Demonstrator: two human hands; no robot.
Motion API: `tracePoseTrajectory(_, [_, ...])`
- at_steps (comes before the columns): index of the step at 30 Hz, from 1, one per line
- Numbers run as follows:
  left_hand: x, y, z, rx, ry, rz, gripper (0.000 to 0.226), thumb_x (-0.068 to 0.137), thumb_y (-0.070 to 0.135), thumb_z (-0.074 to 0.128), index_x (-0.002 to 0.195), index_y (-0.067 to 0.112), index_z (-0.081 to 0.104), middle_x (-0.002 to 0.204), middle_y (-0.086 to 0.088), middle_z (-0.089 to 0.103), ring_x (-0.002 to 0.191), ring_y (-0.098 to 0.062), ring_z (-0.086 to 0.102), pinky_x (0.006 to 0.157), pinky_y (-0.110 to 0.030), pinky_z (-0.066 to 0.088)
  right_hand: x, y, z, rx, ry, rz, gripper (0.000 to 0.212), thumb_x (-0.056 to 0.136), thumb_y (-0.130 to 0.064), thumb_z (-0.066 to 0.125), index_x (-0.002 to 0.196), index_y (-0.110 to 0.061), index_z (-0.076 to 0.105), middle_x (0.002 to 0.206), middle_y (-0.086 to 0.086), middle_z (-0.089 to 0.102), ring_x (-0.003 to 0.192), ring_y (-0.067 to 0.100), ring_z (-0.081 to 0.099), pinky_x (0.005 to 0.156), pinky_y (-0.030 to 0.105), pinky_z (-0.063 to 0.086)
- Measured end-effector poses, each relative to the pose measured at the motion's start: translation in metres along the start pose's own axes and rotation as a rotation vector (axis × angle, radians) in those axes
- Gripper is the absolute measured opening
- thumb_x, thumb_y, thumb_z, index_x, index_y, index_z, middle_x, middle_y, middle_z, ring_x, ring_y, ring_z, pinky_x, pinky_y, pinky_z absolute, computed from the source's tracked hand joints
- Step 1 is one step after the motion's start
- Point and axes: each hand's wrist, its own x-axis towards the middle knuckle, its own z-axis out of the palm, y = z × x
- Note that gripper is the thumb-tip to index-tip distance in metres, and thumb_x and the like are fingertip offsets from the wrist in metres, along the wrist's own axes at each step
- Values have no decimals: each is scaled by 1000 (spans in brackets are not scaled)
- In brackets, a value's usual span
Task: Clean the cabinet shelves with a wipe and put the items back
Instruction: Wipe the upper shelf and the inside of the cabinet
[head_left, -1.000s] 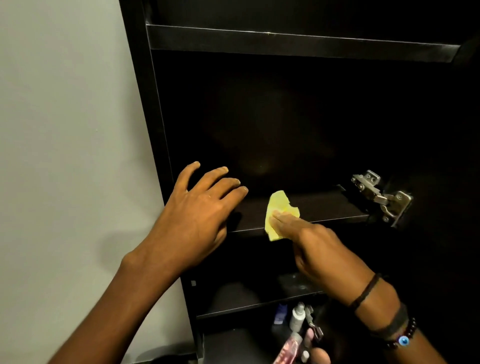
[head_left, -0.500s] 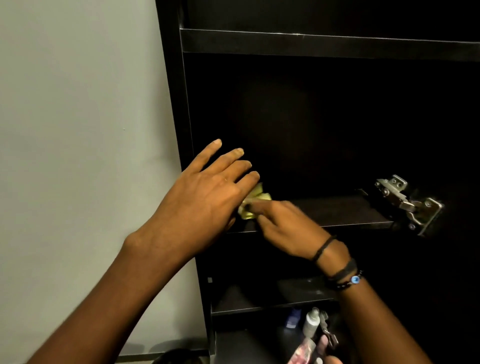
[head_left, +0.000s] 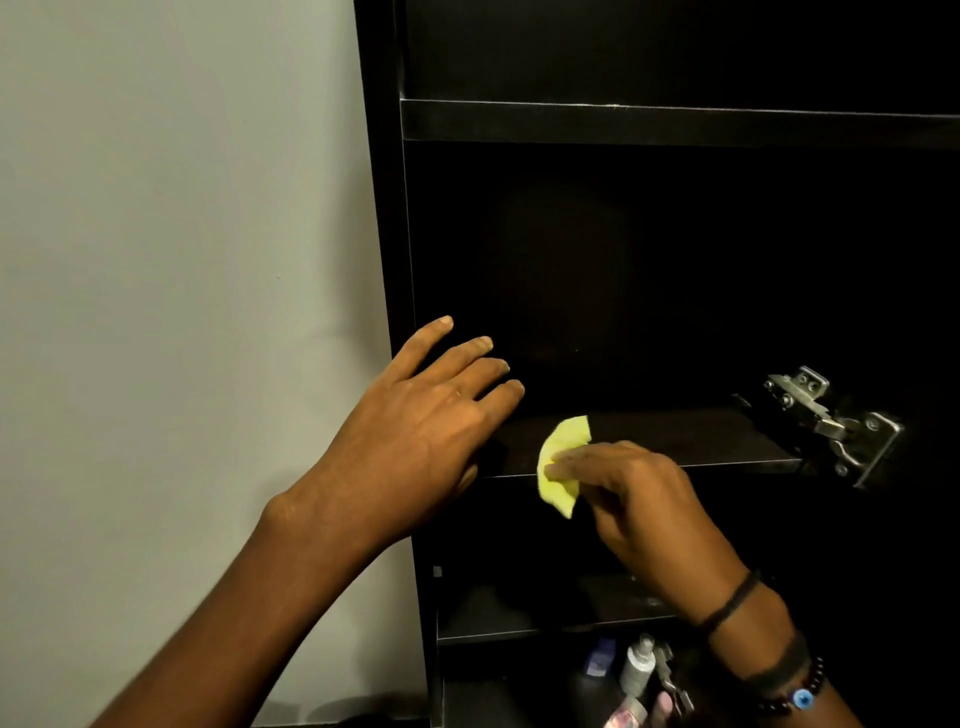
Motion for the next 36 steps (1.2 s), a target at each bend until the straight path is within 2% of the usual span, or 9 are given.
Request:
tracePoseTrajectory(4, [5,8,-9,-110,36,4,72,52,22,82,120,17,61,121,-6,65,117,-26,58,97,-52,43,-2,4,-21,255,36,179,38,83,3,63,104,-26,72,104,-19,69,102,-11,59,92,11,48])
tracePoseTrajectory(9, [13,4,-35,-199,200,38,62,62,15,63,124,15,58,123,-5,63,114,-24,60,97,-40,44,11,-26,-60,573,261,172,25,88,-13,58,105,-29,69,103,-13,72,99,1,66,83,21,56])
tracePoseTrajectory(14, [28,-15,-71,-325,430,65,54,75,11,37,125,14,58,124,-3,61,117,-20,55,98,-34,46,28,-75,-130,438,526,-66,31,77,-20,59,103,-36,66,101,-25,70,99,-6,64,82,7,49])
tracePoseTrajectory(19, [45,-48,-99,-205,539,64,54,73,14,42,125,15,57,124,-2,60,120,-22,52,99,-36,40,57,-76,-175,-10,672,-346,29,88,-6,64,117,-10,64,117,-2,66,113,10,61,95,21,49])
tracePoseTrajectory(22, [59,-66,-112,-54,489,33,52,76,21,39,124,15,58,123,-4,61,120,-24,52,102,-34,35,84,-61,-185,-274,508,-278,31,85,-14,63,116,-16,65,117,-5,64,109,8,60,92,32,54])
tracePoseTrajectory(25, [65,-84,-118,78,423,13,51,79,28,34,123,16,59,122,-4,63,121,-25,54,105,-35,29,96,-63,-186,-249,310,-110,30,87,-32,50,114,-31,64,105,-18,65,95,2,62,86,31,55])
tracePoseTrajectory(27, [66,-94,-120,138,410,21,49,81,27,34,123,17,59,123,-4,63,123,-25,53,107,-37,28,103,-72,-186,-179,236,-75,33,89,-40,40,106,-32,67,90,-7,71,81,12,65,72,31,55])
tracePoseTrajectory(32, [70,-104,-125,184,435,35,43,87,21,33,120,17,61,121,-3,64,126,-24,50,109,-39,25,132,-113,-162,-272,71,-338,27,98,-35,38,103,-20,60,80,2,66,71,15,58,68,37,44])
tracePoseTrajectory(36, [79,-107,-129,223,457,33,45,85,19,31,113,14,66,116,-6,67,122,-26,55,106,-41,26,147,-134,-148,-191,-105,-426,17,98,-26,42,110,-20,53,84,-3,59,68,12,51,59,25,40])
